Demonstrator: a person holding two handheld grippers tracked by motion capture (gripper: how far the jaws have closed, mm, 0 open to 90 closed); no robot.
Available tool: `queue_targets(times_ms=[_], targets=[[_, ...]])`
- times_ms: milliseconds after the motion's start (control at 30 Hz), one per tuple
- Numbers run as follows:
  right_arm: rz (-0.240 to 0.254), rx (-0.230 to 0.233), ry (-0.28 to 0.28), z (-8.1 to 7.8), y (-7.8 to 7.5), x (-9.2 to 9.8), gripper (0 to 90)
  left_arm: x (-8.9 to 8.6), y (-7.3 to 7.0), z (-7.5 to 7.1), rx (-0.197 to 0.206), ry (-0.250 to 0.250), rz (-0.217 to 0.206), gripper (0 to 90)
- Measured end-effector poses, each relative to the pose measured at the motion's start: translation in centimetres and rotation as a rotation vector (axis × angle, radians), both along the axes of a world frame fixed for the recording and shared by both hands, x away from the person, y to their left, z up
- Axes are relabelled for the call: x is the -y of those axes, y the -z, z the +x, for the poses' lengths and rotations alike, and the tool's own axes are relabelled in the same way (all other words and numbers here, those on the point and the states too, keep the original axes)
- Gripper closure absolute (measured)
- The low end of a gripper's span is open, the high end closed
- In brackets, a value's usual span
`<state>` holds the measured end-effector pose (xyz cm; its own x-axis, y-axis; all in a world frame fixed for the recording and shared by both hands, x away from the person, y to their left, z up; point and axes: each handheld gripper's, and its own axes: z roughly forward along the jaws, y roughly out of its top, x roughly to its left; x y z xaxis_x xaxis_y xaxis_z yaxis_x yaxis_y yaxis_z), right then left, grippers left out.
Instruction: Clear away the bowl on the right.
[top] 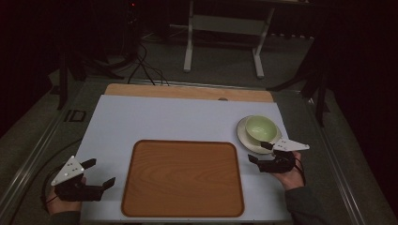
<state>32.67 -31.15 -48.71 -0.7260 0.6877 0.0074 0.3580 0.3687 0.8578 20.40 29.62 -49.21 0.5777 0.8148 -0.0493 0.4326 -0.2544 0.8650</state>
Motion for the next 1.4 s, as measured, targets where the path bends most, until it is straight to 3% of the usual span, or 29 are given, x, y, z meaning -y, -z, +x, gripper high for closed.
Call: queue_targets(times_ms=[500,900,1400], targets=[[-0.003,0.015,-0.013,1.5,-1.1,-0.4,19.5,0.0,0.0,0.0,0.001,-0.002,-0.001,2.3],[-0.035,0.014,-0.028,2.7,-1.7,-0.4,19.7,0.0,0.0,0.0,0.003,-0.004,0.000,2.3],[-0.044,0.029,-0.016,4.2,-2.7,-0.3,19.7,-0.1,0.0,0.0,0.012,-0.009,0.003,2.3]])
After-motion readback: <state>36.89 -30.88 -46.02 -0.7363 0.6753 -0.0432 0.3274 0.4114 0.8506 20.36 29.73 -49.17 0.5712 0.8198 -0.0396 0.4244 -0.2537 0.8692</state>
